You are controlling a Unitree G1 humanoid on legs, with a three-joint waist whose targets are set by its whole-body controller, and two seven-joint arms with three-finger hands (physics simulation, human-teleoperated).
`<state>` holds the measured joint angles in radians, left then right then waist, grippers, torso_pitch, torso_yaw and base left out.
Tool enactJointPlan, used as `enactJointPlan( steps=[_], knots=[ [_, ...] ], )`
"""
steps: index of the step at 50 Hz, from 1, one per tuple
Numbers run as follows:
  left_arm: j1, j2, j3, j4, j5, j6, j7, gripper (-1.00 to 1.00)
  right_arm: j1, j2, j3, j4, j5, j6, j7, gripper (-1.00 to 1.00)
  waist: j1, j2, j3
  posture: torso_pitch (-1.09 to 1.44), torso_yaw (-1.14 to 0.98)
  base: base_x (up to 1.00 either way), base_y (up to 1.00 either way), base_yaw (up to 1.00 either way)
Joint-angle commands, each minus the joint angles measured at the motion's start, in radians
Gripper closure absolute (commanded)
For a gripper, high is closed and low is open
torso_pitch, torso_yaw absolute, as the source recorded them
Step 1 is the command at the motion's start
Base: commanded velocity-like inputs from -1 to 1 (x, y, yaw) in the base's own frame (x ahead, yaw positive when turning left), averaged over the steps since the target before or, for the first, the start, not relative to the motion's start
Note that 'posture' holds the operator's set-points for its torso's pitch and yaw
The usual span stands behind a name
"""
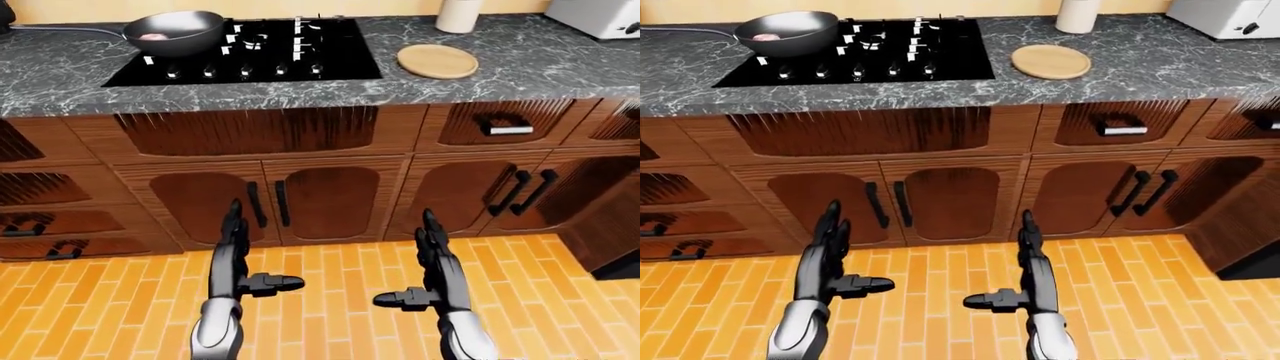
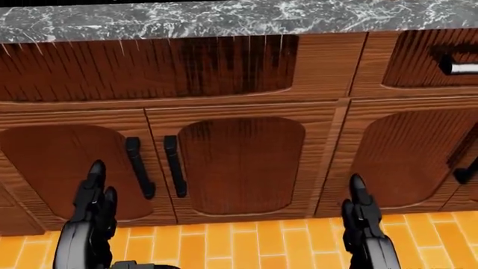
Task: Pick the pork loin from the pan and place it on the plate.
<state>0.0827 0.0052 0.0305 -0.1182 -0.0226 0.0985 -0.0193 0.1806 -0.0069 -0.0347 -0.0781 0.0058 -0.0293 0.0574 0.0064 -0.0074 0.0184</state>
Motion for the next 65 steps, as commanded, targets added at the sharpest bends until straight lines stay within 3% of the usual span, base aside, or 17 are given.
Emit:
enactJointPlan(
  steps=[1,6,8,16,18,20,31,35,36,40,44,46,48,49,59,62,65],
  knots=[
    [-0.015,0.004,0.007,-0.036,-0.002,-0.032,0.002,-1.0,-0.017,0.001,0.007,-0.045,0.002,-0.033,0.004,-1.0,0.001,-0.003,-0.016,0.0,0.0,0.0,0.01,0.0],
    [-0.013,0.003,0.004,-0.039,-0.001,-0.031,0.002,-1.0,-0.018,0.0,0.006,-0.047,0.002,-0.03,0.005,-1.0,-0.006,0.0,-0.037,0.0,0.0,0.0,0.02,0.0],
    [-0.013,0.003,0.004,-0.039,-0.001,-0.032,0.002,-1.0,-0.016,0.0,0.005,-0.047,0.002,-0.033,0.005,-1.0,-0.008,-0.003,-0.012,0.0,0.0,0.0,0.1,0.0],
    [-0.01,0.002,0.0,-0.046,0.001,-0.028,0.003,-1.0,-0.015,0.001,0.005,-0.044,0.005,-0.035,0.007,-1.0,-0.008,0.005,-0.003,0.0,0.0,0.0,0.2,0.0],
    [-0.011,0.002,0.001,-0.047,-0.001,-0.027,0.002,-1.0,-0.014,0.002,0.006,-0.045,0.007,-0.036,0.008,-1.0,-0.011,0.028,-0.001,0.0,0.0,0.0,0.3,0.0],
    [-0.009,0.002,0.001,-0.051,-0.001,-0.025,0.003,-1.0,-0.011,0.002,0.006,-0.05,0.008,-0.035,0.008,-1.0,-0.012,0.085,-0.012,0.0,0.0,0.0,0.3,0.0],
    [-0.002,0.002,0.001,-0.06,-0.002,-0.023,0.0,-1.0,-0.008,0.002,0.008,-0.048,0.008,-0.039,0.009,-1.0,-0.008,-0.003,0.012,0.0,0.0,0.0,0.3,0.0],
    [0.0,0.001,-0.002,-0.061,-0.001,-0.023,0.0,-1.0,-0.006,0.002,0.009,-0.05,0.008,-0.039,0.009,-1.0,-0.012,-0.07,0.002,0.0,0.0,0.0,0.29,0.0],
    [-0.001,0.001,-0.002,-0.059,-0.001,-0.024,0.0,-1.0,-0.006,0.002,0.009,-0.052,0.008,-0.036,0.008,-1.0,-0.018,-0.046,0.006,0.0,0.0,0.0,0.3,0.0],
    [-0.003,0.002,0.0,-0.066,-0.003,-0.015,0.0,-1.0,-0.007,0.001,0.009,-0.064,0.007,-0.025,0.007,-1.0,-0.021,-0.047,-0.002,0.0,0.0,0.0,0.3,0.0],
    [0.0,0.001,-0.004,-0.068,0.0,-0.015,0.0,-1.0,-0.006,0.001,0.009,-0.073,0.005,-0.018,0.006,-1.0,-0.02,-0.006,0.01,0.0,0.0,0.0,0.29,0.0],
    [-0.002,0.002,-0.001,-0.074,-0.002,-0.009,0.0,-1.0,-0.003,0.001,0.008,-0.084,0.004,-0.01,0.006,-1.0,-0.021,0.031,0.011,0.0,0.0,0.0,0.3,0.0],
    [-0.005,0.004,0.005,-0.074,-0.005,-0.007,0.0,-1.0,-0.001,0.0,0.006,-0.087,0.004,-0.01,0.006,-1.0,-0.016,0.11,-0.01,0.0,0.0,0.0,0.3,0.0],
    [-0.004,0.003,0.006,-0.075,-0.005,-0.007,0.0,-1.0,0.001,0.001,0.006,-0.09,0.003,-0.009,0.006,-1.0,-0.011,0.075,-0.01,0.0,0.0,0.0,0.29,0.0],
    [-0.002,0.002,0.002,-0.074,-0.002,-0.011,0.001,-1.0,0.001,0.002,0.004,-0.08,0.006,-0.018,0.01,-1.0,-0.007,-0.013,0.014,0.0,0.0,0.0,0.3,0.0],
    [-0.004,0.003,0.004,-0.073,-0.004,-0.01,0.001,-1.0,0.003,0.002,0.004,-0.081,0.006,-0.019,0.011,-1.0,-0.012,-0.073,0.004,0.0,0.0,0.0,0.29,0.0],
    [-0.004,0.003,0.004,-0.072,-0.004,-0.011,0.0,-1.0,0.006,0.002,0.005,-0.088,0.006,-0.016,0.01,-1.0,-0.019,-0.052,0.009,0.0,0.0,0.0,0.3,0.0]
  ],
)
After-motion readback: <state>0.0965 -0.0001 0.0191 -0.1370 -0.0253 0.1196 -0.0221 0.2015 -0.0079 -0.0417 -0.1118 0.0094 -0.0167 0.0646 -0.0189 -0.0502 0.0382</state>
